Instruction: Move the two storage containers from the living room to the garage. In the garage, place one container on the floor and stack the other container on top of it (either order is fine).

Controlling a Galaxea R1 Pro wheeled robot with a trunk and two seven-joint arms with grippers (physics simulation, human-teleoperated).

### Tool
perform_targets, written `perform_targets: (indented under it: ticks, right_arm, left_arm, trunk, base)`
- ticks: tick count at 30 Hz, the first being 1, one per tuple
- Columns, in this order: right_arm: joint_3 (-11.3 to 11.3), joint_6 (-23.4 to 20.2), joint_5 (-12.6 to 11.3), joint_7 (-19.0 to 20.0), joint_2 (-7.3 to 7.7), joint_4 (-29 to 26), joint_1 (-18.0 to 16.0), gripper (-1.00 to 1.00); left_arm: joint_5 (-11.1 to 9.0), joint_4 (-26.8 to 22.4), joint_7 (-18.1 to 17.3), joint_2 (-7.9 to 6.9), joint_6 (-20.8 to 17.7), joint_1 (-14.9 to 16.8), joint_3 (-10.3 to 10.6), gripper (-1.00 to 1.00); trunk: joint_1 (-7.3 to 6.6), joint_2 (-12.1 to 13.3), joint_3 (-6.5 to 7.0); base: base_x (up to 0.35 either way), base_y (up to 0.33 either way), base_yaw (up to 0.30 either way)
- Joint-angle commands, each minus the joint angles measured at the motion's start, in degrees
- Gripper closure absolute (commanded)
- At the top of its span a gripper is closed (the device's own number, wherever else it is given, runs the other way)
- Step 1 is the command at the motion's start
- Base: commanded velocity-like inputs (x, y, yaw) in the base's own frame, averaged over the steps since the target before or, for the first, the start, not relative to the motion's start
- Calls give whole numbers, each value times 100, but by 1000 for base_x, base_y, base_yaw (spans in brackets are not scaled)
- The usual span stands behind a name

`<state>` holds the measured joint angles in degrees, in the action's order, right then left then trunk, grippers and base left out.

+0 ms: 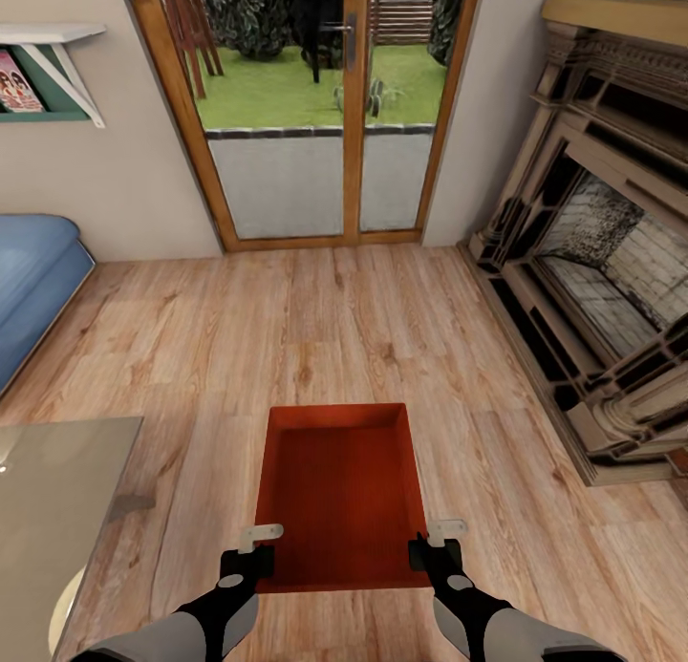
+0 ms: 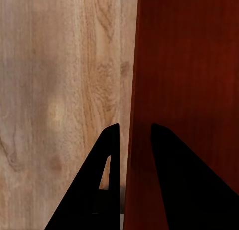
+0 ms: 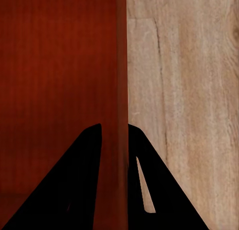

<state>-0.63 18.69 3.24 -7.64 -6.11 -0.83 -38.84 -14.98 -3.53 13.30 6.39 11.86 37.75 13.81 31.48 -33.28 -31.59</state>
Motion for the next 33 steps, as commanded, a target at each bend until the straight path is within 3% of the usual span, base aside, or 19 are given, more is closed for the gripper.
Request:
perform_targets:
  ticks: [1,21,33]
  right_arm:
    - [98,10,36,-9,-27,6,-6,100]
    - [90,25,49,-79,-22,10,-5,100]
    - [90,282,42,-79,-22,30,-5,100]
  left_arm:
    - [-13,1,41,3,9,4,-36,100]
    - [-13,1,41,3,11,4,-36,100]
    - [-13,1,41,3,13,4,-36,100]
  trunk:
    - [2,-6,0]
    - [2,-6,182]
    - [2,-6,295]
  base:
    - [0,0,-2]
    - [0,0,0]
    - [0,0,0]
